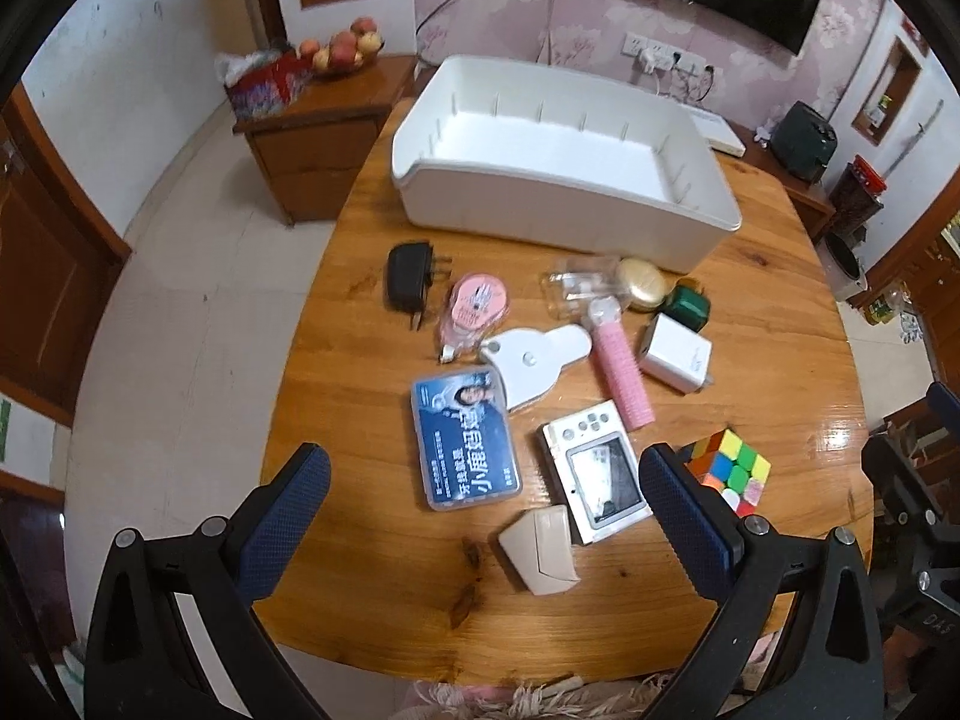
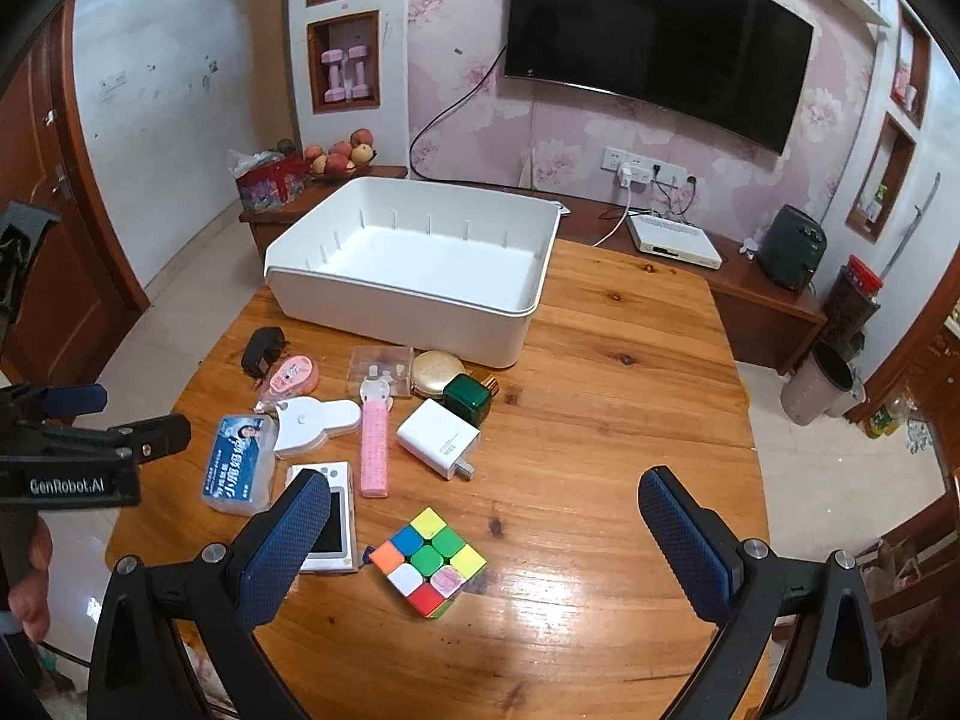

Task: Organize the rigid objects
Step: 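Grasp the Rubik's cube with the right tool while the left tool grasps the blue floss box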

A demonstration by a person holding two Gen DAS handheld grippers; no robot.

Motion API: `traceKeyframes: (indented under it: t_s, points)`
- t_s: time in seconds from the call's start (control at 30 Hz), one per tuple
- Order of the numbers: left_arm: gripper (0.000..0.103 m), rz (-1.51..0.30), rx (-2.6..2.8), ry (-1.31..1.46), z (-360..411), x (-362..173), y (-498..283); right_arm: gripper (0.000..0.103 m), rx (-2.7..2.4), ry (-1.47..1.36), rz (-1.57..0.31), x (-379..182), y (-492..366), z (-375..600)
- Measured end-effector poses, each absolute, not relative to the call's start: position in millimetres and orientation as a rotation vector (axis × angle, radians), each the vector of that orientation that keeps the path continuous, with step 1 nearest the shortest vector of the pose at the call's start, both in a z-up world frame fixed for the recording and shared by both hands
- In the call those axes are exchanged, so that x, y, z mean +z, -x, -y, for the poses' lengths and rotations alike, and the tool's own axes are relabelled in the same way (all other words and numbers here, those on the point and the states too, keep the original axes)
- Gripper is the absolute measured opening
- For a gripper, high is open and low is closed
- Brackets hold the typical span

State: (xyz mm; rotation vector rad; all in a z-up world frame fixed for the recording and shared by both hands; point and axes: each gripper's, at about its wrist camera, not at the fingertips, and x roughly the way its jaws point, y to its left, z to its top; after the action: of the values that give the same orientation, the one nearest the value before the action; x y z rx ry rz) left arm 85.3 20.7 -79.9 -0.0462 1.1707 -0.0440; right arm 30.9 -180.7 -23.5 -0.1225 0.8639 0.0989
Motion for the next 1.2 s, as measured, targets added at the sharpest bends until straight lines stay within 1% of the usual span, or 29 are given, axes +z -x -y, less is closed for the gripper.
traceKeyframes:
  t_s: [0.2,0.5,0.77,0.83,0.9,1.0,1.03,1.07,1.1,1.13,1.2]
  points:
    - [0.102,-1.253,-0.017,0.065,-31.0,-107.0,-95.0,0.103,0.131,0.159,-0.885,-54.1,-38.5,181.6]
    - [0.102,-1.421,0.062,0.100,-45.8,-171.4,-111.3,0.103,0.315,0.168,-0.987,-118.0,-39.8,187.2]
    - [0.102,-1.469,0.072,0.166,-56.0,-189.6,-125.1,0.102,0.374,0.310,-0.971,-144.6,-38.6,174.0]
    - [0.102,-1.473,0.080,0.171,-58.3,-191.9,-128.3,0.096,0.379,0.346,-0.974,-151.2,-39.0,171.7]
    - [0.102,-1.483,0.082,0.180,-61.1,-194.5,-133.1,0.094,0.378,0.386,-0.981,-159.1,-39.3,168.1]
    - [0.101,-1.491,0.101,0.190,-68.2,-199.7,-136.9,0.085,0.396,0.421,-0.988,-167.0,-37.4,162.7]
    - [0.101,-1.494,0.108,0.197,-71.6,-200.5,-138.5,0.084,0.401,0.428,-0.992,-169.3,-37.4,161.1]
    - [0.097,-1.496,0.109,0.207,-75.4,-201.3,-140.2,0.083,0.406,0.434,-0.994,-171.5,-37.0,159.7]
    - [0.096,-1.502,0.106,0.217,-79.2,-202.6,-141.0,0.081,0.412,0.437,-0.995,-173.2,-36.8,158.6]
    - [0.096,-1.500,0.109,0.219,-81.7,-201.3,-142.4,0.075,0.419,0.437,-0.998,-174.5,-36.7,158.1]
    - [0.093,-1.488,0.111,0.222,-84.3,-202.0,-143.7,0.073,0.433,0.429,-1.011,-176.9,-38.1,156.4]
